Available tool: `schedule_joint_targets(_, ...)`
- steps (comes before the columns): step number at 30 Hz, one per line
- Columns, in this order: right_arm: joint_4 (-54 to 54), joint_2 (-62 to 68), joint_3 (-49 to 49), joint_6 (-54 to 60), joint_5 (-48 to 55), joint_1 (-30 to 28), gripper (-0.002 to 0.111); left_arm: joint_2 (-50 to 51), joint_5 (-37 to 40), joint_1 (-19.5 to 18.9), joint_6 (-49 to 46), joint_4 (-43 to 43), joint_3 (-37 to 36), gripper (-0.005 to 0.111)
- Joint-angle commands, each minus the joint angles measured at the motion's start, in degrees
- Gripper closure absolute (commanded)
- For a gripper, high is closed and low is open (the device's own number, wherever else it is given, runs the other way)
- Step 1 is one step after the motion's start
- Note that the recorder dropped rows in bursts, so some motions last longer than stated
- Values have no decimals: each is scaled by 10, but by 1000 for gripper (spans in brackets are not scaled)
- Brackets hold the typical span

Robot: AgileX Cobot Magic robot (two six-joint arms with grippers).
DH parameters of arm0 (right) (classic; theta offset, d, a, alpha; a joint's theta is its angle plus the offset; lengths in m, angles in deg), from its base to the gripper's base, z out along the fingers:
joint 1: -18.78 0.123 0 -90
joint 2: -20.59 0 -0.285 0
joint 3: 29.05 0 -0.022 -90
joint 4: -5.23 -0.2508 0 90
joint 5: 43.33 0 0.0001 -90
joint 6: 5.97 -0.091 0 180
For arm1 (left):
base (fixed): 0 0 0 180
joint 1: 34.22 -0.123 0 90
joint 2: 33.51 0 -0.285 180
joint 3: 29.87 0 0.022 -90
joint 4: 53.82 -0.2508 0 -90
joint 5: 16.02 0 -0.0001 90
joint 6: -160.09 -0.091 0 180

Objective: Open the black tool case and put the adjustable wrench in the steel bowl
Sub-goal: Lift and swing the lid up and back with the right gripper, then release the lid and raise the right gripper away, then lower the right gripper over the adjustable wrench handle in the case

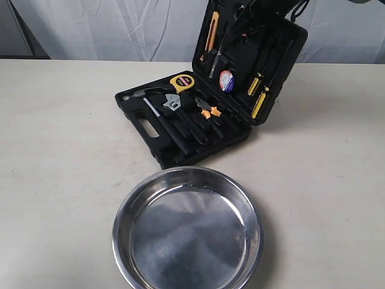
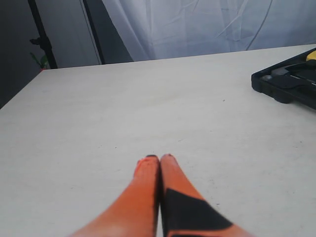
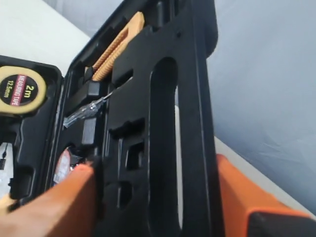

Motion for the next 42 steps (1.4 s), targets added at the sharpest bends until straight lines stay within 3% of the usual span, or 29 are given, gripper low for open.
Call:
schedule_joint_targets(1, 21, 3, 8, -13, 39, -1, 50, -2, -4, 4, 3, 0, 1, 106)
schedule_joint_targets(13, 287, -5, 7, -224, 78, -1, 51, -2, -4, 4, 3, 0, 1, 106)
schedule_joint_targets(14, 285, -6, 7, -233, 78, -1, 54, -2, -4, 4, 3, 0, 1, 106)
schedule_joint_targets(16, 265, -8, 7, -233, 78, -1, 73, -2, -4, 4, 3, 0, 1, 106)
schedule_joint_targets(17, 224, -8, 7, -233, 69, 0, 92, -2, -4, 4, 3, 0, 1, 106)
schedule_joint_targets(19, 82, -5, 7, -237, 28, 2, 108, -2, -4, 4, 3, 0, 1, 106)
schedule_joint_targets(22, -164, 20, 7, -160, -49, 7, 108, -2, -4, 4, 3, 0, 1, 106)
schedule_joint_targets(25, -381, 50, 7, 28, -79, 19, 108, -2, -4, 4, 3, 0, 1, 106)
schedule_joint_targets(29, -632, 105, -13, 297, 28, 29, 109, -2, -4, 4, 3, 0, 1, 106)
schedule_joint_targets(31, -668, 131, -37, 329, 119, 29, 109, -2, -4, 4, 3, 0, 1, 106)
schedule_joint_targets(36, -582, 172, -89, 298, 291, 29, 109, -2, -4, 4, 3, 0, 1, 106)
schedule_joint_targets(38, -492, 172, -102, 242, 341, 29, 109, -2, -4, 4, 3, 0, 1, 106)
schedule_joint_targets(42, -284, 162, -121, 96, 342, 29, 109, -2, -4, 4, 3, 0, 1, 106)
